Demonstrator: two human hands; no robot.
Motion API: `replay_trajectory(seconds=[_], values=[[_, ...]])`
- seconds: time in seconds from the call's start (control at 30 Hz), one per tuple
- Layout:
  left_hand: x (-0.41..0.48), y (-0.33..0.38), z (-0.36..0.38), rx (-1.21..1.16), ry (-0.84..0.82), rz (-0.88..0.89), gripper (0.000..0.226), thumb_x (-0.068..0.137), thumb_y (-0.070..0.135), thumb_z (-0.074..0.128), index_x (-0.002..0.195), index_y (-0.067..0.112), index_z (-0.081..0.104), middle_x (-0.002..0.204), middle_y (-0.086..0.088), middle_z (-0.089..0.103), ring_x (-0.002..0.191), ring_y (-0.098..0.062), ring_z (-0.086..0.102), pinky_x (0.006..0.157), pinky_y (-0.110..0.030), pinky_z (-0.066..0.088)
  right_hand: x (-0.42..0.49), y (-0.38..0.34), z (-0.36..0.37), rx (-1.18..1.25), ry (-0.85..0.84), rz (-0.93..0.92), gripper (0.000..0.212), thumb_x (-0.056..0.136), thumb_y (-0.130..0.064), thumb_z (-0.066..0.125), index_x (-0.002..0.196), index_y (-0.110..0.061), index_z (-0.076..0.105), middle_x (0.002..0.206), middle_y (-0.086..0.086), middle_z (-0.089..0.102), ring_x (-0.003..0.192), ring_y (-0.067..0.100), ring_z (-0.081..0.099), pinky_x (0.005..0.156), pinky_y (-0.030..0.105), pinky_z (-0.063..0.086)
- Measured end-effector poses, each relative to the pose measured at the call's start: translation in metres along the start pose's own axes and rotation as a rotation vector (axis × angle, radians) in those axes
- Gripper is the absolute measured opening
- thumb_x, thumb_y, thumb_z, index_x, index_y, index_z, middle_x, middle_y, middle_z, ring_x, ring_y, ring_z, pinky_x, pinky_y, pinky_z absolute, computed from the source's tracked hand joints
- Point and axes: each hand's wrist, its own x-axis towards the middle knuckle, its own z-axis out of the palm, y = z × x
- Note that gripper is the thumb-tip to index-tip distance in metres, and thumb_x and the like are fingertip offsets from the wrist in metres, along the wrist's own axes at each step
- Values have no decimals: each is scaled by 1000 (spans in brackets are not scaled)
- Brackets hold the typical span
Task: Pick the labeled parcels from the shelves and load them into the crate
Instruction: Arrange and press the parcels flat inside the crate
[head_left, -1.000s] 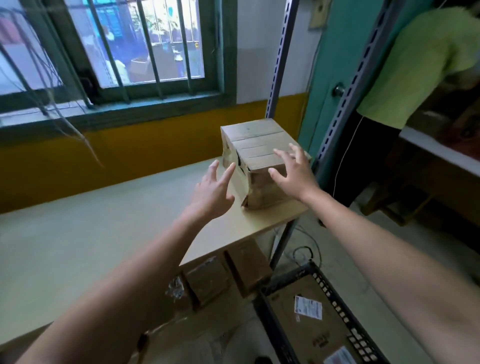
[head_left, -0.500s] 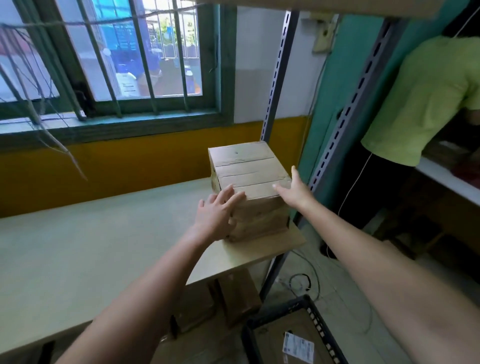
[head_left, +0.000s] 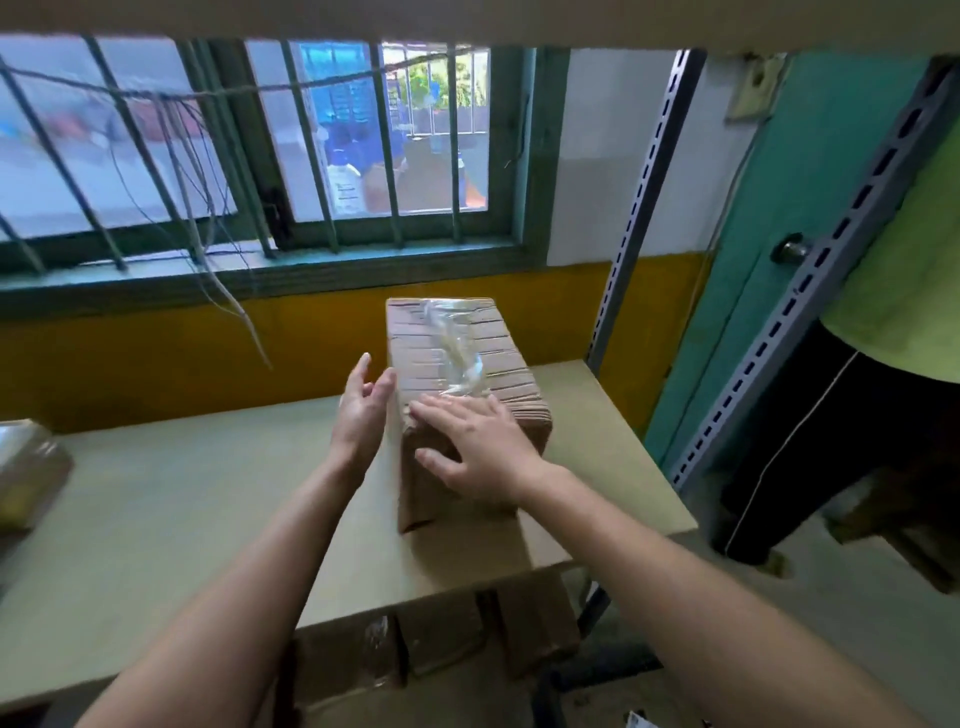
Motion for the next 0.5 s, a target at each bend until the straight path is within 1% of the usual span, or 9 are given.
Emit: replay_trajectory(seconds=[0.03, 0.07, 0.13, 0.2, 0.27, 0.3, 0.37, 0.43, 0.5], values=[[1, 2, -8, -14, -37, -23, 64, 89, 40, 54, 144, 26, 22, 148, -10, 33, 129, -27, 41, 106, -42, 35, 7, -13, 5, -2, -37, -46, 50, 94, -39, 42, 141, -27, 33, 152, -6, 30, 142, 14, 20, 116, 53, 3], [1, 2, -15, -14, -66, -44, 68, 88, 36, 58, 145, 28, 21, 147, -8, 34, 125, -25, 45, 102, -44, 41, 12, -23, 6, 57, -56, -76, 45, 93, -35, 45, 137, -24, 41, 149, -4, 36, 140, 15, 25, 116, 53, 4], [1, 3, -27, -28, -132, -89, 64, 92, 27, 55, 145, 31, 20, 144, -1, 35, 112, -18, 54, 84, -36, 52, 21, -26, -3, 384, -4, -75, 36, 92, -25, 49, 127, -18, 54, 142, 1, 46, 134, 17, 37, 114, 48, 19], [2, 2, -38, -31, -204, -112, 59, 94, 25, 50, 145, 30, 21, 147, -3, 32, 110, -17, 53, 77, -29, 51, 25, -9, -22, 605, 215, 37, 37, 91, -20, 53, 128, -13, 53, 138, 6, 49, 128, 19, 43, 108, 37, 34], [1, -2, -54, -50, -247, -121, 57, 94, 24, 48, 145, 28, 23, 149, -4, 29, 115, -17, 50, 81, -28, 50, 25, 17, -37, 566, 393, 285, 52, 90, -34, 55, 137, -19, 39, 146, 7, 37, 131, 22, 38, 103, 38, 37], [-1, -6, -66, -95, -250, -134, 55, 94, 24, 48, 144, 29, 25, 149, -3, 29, 117, -17, 49, 84, -29, 51, 24, 28, -38, 543, 352, 439, 62, 88, -45, 54, 142, -25, 30, 152, 5, 26, 135, 25, 33, 103, 44, 36], [-7, -21, -95, -243, -260, -229, 52, 92, 26, 48, 141, 33, 31, 141, 0, 39, 113, -18, 55, 82, -32, 56, 20, 40, -27, 610, 113, 614, 79, 82, -60, 51, 146, -32, 14, 157, 5, 5, 141, 31, 19, 106, 53, 29], [-21, -44, -120, -233, -330, -394, 53, 87, 25, 54, 136, 36, 36, 128, -4, 52, 100, -20, 62, 77, -37, 57, 17, 39, -1, 682, -66, 580, 82, 82, -61, 51, 147, -35, 8, 156, 8, -1, 142, 33, 12, 109, 53, 23], [-37, -73, -130, 23, -384, -473, 54, 88, 11, 56, 135, 29, 37, 117, -6, 58, 85, -19, 63, 67, -33, 54, 17, 28, 26, 704, -97, 464, 79, 84, -53, 54, 147, -33, 10, 154, 11, 9, 141, 30, 17, 112, 45, 21]])
